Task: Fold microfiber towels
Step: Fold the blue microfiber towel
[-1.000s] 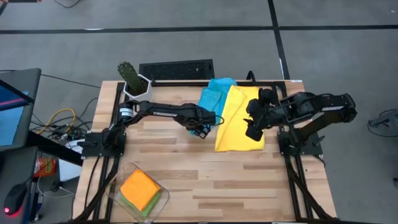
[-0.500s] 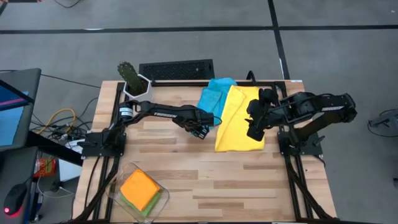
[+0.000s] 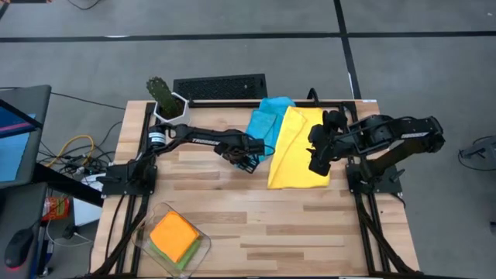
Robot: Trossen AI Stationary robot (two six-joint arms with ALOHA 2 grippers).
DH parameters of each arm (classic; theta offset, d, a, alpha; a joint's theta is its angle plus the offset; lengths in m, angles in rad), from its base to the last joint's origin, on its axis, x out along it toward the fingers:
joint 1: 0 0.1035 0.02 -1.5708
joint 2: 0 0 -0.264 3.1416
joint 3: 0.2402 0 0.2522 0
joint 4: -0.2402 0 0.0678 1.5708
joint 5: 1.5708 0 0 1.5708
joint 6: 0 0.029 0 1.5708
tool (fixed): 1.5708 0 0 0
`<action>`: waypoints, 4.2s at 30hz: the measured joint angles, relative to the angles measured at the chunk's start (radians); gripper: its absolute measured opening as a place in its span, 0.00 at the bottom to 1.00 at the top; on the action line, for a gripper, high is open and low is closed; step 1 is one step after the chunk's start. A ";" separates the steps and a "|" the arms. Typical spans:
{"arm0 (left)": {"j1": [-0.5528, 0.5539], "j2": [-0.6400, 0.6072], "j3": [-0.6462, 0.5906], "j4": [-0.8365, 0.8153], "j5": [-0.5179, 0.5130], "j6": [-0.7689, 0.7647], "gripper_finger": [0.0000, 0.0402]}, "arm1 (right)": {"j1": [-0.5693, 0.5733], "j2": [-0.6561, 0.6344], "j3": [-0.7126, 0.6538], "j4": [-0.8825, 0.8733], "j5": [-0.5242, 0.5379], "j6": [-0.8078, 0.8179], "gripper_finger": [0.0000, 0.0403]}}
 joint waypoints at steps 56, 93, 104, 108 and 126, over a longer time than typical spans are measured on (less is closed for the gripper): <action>-0.306 -0.053 -0.020 -0.267 -0.209 0.587 0.00 | -0.819 0.728 0.000 0.968 -0.993 -1.131 0.70; -0.528 -0.634 -0.065 -0.405 -0.269 0.194 0.00 | -0.601 0.668 0.102 0.930 -0.955 -0.761 0.70; -0.540 -0.649 -0.065 -0.398 -0.303 0.074 0.00 | -0.464 0.846 0.098 0.874 -0.839 -0.681 0.70; -0.547 -0.649 -0.065 -0.446 -0.308 0.084 0.00 | -0.454 0.932 0.098 0.755 -0.779 -0.706 0.70; -0.518 -0.661 -0.068 -0.610 -0.591 0.216 0.00 | -0.280 0.780 0.095 0.579 -1.002 -0.707 0.70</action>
